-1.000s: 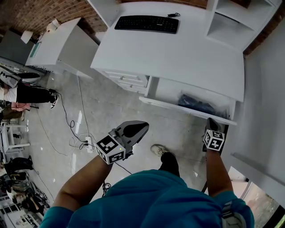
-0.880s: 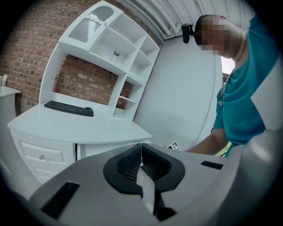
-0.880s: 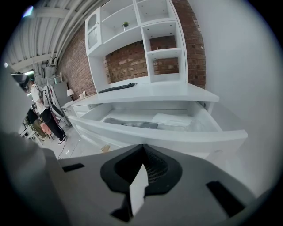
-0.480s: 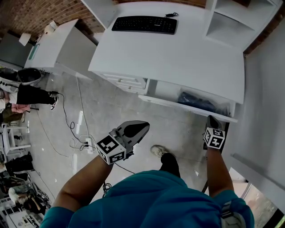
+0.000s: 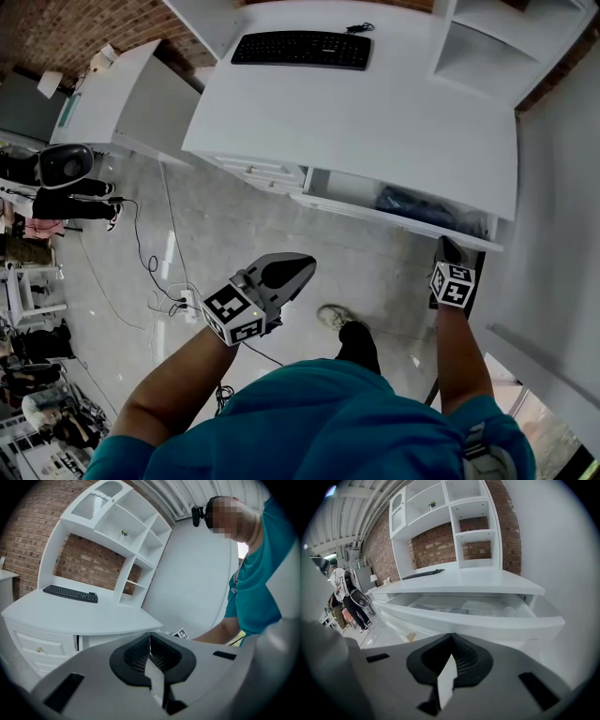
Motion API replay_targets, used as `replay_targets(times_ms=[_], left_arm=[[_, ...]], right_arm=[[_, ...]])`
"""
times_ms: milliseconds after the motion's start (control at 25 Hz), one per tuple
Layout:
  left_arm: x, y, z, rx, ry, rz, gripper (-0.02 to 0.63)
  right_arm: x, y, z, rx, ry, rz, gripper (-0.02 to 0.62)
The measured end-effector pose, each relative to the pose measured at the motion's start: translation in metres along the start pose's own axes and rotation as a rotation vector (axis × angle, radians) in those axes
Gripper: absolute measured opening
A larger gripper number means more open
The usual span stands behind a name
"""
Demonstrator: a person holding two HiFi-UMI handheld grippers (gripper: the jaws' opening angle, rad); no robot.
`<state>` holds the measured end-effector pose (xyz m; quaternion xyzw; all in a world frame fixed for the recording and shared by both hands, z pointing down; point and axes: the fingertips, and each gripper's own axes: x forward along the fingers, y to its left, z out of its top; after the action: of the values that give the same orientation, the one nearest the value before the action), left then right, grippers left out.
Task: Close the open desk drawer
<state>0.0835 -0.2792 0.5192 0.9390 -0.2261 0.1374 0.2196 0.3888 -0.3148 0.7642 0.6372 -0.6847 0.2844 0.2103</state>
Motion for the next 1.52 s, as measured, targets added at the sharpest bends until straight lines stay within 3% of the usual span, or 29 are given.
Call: replay_targets(times_ms=[1520], left_arm=[[0.002, 0.010, -0.011, -0.027, 0.030, 0.034, 0.017]], right_arm=[[0.065, -0.027, 0.046, -0.007, -0.034, -0.038, 0.021]])
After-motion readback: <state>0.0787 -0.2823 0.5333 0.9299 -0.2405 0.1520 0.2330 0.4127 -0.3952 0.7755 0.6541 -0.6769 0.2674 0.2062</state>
